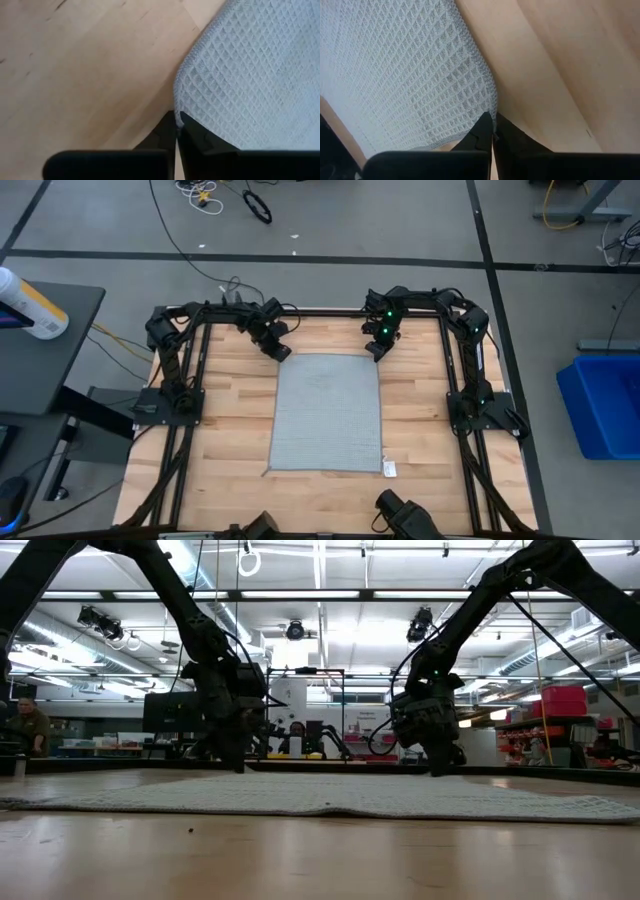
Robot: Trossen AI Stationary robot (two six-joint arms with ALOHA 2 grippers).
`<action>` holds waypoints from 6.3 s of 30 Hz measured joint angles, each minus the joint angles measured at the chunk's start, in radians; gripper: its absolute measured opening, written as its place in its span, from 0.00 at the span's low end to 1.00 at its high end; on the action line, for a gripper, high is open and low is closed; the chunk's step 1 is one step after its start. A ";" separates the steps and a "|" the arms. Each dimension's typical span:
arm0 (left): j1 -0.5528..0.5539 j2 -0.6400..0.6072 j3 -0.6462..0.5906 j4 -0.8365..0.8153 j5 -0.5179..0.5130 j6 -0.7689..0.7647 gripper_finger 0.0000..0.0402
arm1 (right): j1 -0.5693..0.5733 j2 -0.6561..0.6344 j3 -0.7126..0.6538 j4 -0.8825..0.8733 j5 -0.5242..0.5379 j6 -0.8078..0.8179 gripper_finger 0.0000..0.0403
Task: Fold microfiber towels
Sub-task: Fold the gray microfiber towel
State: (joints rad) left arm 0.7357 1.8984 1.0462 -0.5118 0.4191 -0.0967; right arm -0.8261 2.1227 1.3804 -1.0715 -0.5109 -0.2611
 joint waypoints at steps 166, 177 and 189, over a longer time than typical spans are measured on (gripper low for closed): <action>-0.827 -0.391 -0.312 0.177 0.034 -0.543 0.01 | 0.905 -0.341 -0.345 0.313 -0.196 0.589 0.00; -0.865 -0.391 -0.312 0.182 0.028 -0.579 0.01 | 0.936 -0.341 -0.378 0.373 -0.163 0.654 0.00; -0.886 -0.293 -0.311 0.256 0.013 -0.607 0.01 | 0.927 -0.341 -0.377 0.382 -0.152 0.663 0.00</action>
State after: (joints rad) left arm -0.1503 1.6054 0.7349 -0.2554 0.4326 -0.7034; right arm 0.1005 1.7817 1.0031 -0.6894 -0.6632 0.4021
